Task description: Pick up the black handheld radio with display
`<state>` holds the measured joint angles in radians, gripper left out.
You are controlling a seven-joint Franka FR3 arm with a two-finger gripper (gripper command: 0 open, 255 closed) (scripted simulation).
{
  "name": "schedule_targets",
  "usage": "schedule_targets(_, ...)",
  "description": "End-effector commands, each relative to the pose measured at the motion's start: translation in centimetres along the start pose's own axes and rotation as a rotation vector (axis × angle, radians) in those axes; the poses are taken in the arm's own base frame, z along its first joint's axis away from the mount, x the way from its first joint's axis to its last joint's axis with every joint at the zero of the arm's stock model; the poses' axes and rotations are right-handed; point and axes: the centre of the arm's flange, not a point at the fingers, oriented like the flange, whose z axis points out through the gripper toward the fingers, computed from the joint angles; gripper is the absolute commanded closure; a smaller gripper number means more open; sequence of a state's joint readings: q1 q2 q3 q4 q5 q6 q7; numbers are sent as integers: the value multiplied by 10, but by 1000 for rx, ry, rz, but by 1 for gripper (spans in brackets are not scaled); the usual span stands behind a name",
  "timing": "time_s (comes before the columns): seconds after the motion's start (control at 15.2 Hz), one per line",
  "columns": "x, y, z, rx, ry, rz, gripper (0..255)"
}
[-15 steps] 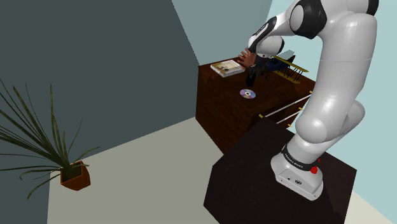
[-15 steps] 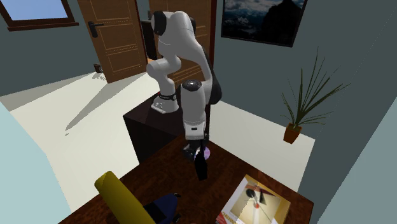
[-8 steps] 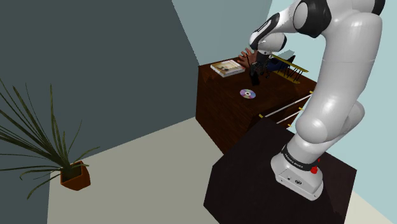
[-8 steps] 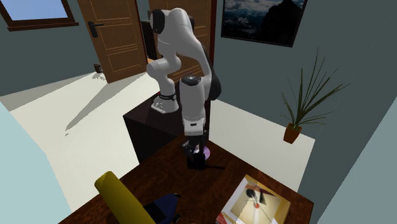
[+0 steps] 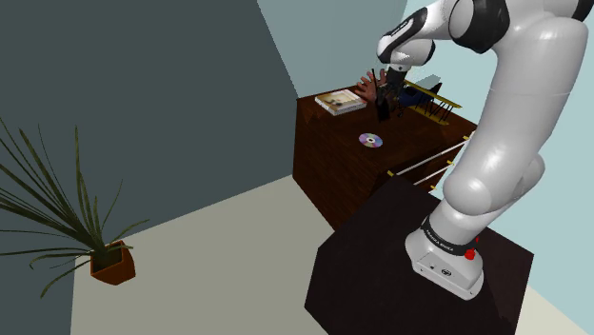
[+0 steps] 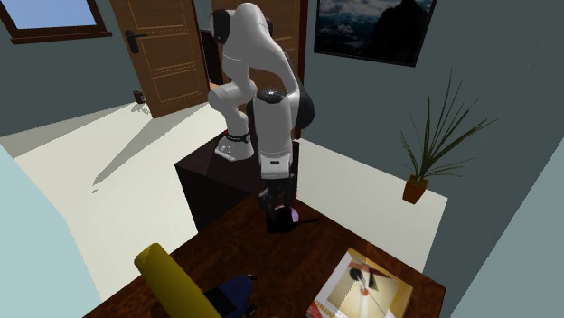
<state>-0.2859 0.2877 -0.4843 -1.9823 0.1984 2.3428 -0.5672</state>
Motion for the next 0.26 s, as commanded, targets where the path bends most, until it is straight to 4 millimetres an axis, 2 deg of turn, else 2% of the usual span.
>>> schedule_targets(0.0, 2, 1, -11, 0, 0, 0, 255)
schedule_targets(0.2, 2, 1, -17, 0, 0, 0, 255)
